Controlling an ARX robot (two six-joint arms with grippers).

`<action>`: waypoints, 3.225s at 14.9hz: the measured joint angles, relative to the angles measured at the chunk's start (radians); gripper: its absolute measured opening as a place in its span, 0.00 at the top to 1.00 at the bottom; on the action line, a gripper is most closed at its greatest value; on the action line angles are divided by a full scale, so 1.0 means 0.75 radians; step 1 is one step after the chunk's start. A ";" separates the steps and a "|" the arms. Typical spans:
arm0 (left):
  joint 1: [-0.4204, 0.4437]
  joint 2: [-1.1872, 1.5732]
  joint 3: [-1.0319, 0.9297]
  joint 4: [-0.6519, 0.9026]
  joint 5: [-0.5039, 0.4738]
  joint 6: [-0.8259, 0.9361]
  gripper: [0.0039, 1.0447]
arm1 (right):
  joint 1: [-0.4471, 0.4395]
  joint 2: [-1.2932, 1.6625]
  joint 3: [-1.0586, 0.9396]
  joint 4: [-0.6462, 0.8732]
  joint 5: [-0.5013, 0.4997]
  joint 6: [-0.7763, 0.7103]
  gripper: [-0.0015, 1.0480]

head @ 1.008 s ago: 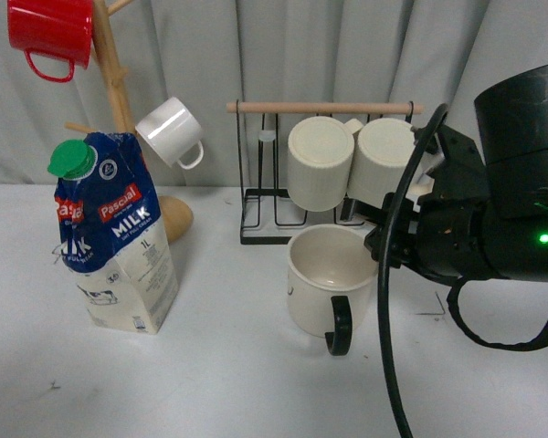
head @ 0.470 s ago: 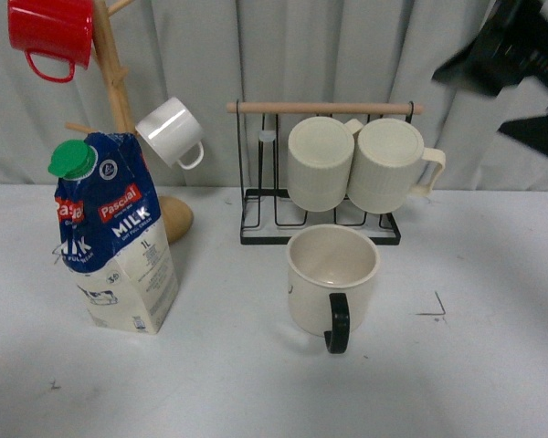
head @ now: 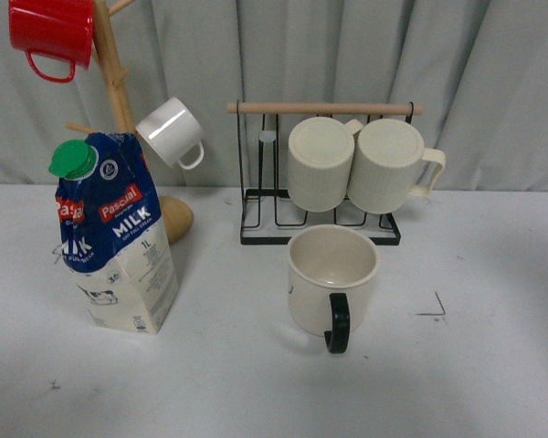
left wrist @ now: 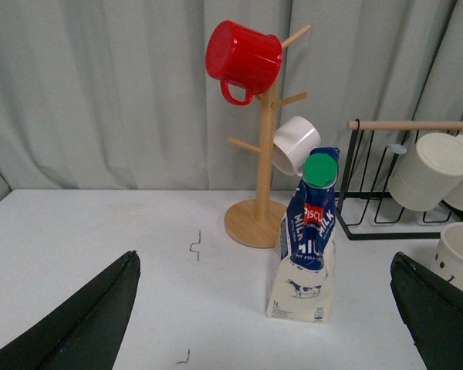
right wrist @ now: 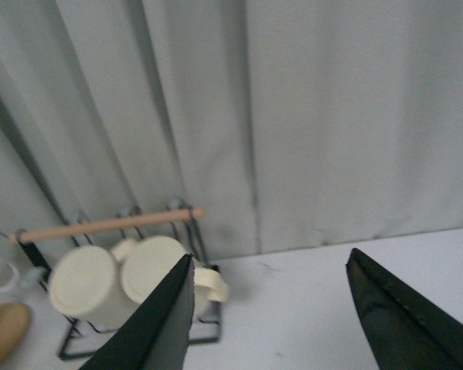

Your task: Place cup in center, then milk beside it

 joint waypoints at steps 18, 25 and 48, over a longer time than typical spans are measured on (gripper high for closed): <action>0.000 0.000 0.000 0.001 0.001 0.000 0.06 | -0.102 -1.295 -0.730 -0.530 -0.082 -0.201 0.98; 0.000 0.000 0.000 0.000 0.001 0.000 0.06 | -0.102 -1.486 -0.730 -0.716 -0.082 -0.201 0.98; 0.103 1.047 0.431 0.259 0.357 -0.033 0.06 | -0.102 -1.721 -0.730 -0.966 -0.083 -0.202 0.06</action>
